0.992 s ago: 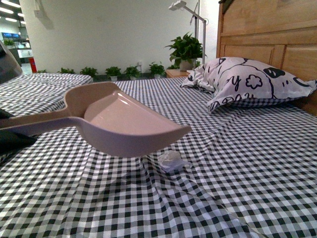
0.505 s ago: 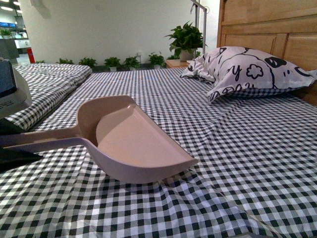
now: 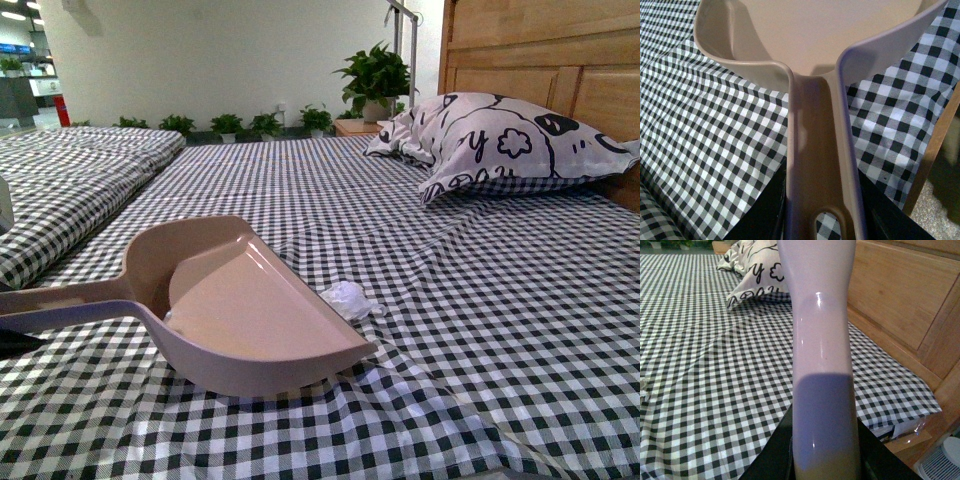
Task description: Clean up trash
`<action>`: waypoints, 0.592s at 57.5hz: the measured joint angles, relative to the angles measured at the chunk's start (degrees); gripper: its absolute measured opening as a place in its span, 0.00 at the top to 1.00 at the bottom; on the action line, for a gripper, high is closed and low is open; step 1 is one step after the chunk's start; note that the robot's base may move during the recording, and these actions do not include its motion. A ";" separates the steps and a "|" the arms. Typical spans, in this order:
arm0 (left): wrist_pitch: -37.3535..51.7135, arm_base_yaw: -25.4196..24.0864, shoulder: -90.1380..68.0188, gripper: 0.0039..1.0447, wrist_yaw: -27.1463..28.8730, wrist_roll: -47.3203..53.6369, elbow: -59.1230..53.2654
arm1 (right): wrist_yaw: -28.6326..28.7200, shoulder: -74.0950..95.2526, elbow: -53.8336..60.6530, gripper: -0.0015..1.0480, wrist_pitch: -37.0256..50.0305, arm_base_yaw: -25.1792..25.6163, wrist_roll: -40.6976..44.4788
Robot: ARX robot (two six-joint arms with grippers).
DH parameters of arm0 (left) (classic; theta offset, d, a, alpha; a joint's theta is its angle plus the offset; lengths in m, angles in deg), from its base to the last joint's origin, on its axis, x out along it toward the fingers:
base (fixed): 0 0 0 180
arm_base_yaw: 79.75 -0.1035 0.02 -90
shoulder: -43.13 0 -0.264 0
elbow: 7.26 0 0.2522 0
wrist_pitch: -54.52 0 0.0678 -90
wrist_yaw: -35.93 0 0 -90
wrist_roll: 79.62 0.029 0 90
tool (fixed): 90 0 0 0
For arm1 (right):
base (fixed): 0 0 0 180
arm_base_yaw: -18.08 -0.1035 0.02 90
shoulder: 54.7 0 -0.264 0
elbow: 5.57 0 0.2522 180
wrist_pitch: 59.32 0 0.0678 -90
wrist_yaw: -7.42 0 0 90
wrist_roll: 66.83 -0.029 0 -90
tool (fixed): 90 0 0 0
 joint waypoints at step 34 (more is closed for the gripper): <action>0.59 -1.03 -3.89 0.74 -0.42 0.31 -1.75 | -0.02 0.00 0.00 0.82 0.00 0.00 0.02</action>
